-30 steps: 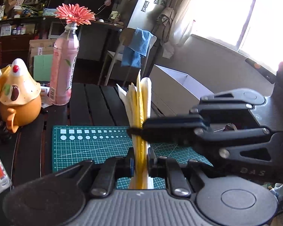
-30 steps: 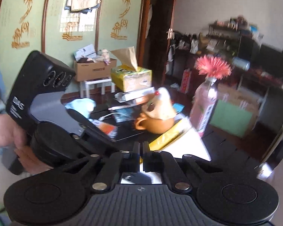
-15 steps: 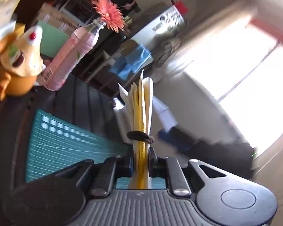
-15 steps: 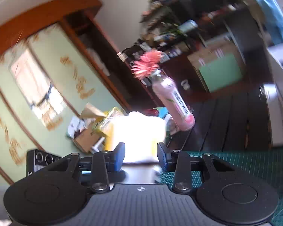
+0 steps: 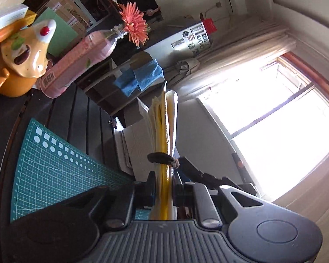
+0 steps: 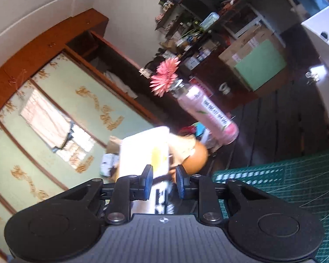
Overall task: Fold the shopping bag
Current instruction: 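Grasp the tied bag with the right gripper beside the left gripper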
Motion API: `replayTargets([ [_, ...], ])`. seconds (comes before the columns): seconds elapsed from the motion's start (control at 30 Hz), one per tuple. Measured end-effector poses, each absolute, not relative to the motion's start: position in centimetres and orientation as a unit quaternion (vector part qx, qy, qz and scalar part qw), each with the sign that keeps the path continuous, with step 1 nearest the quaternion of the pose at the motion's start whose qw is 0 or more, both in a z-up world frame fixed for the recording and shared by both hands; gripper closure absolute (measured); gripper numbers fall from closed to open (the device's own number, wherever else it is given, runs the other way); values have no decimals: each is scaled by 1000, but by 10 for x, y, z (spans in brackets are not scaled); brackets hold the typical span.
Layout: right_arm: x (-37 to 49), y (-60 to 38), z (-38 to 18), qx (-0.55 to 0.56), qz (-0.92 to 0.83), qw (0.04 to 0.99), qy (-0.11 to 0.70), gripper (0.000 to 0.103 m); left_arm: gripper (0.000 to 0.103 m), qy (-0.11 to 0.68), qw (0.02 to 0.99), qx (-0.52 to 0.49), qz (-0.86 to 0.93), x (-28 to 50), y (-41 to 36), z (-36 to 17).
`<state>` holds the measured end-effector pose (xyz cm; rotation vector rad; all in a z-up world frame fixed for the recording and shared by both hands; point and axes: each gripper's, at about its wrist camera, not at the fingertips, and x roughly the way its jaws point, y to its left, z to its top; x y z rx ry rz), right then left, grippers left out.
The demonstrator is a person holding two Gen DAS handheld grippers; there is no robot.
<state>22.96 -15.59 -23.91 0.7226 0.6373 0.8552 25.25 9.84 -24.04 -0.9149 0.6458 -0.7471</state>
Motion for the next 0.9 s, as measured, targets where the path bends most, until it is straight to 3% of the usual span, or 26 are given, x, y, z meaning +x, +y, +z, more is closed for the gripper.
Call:
replayTargets([
  [0.3,241,-177,-242,386,378,793,281,80,90,304,778,-411,-366,252,92,-240],
  [0.4,241,-173,-243,376,386,791,291,90,90,305,778,-418,-357,253,94,-242],
  [0.7,241,-172,-242,384,397,780,295,90,90,294,770,-436,-362,252,103,-243],
  [0.73,241,-175,-243,393,392,778,295,89,90,293,770,-436,-362,251,103,-243],
  [0.8,241,-180,-246,409,387,772,295,71,90,292,767,-440,-364,251,105,-244],
  [0.9,237,-181,-247,415,401,759,301,65,90,288,757,-459,-365,253,110,-247],
])
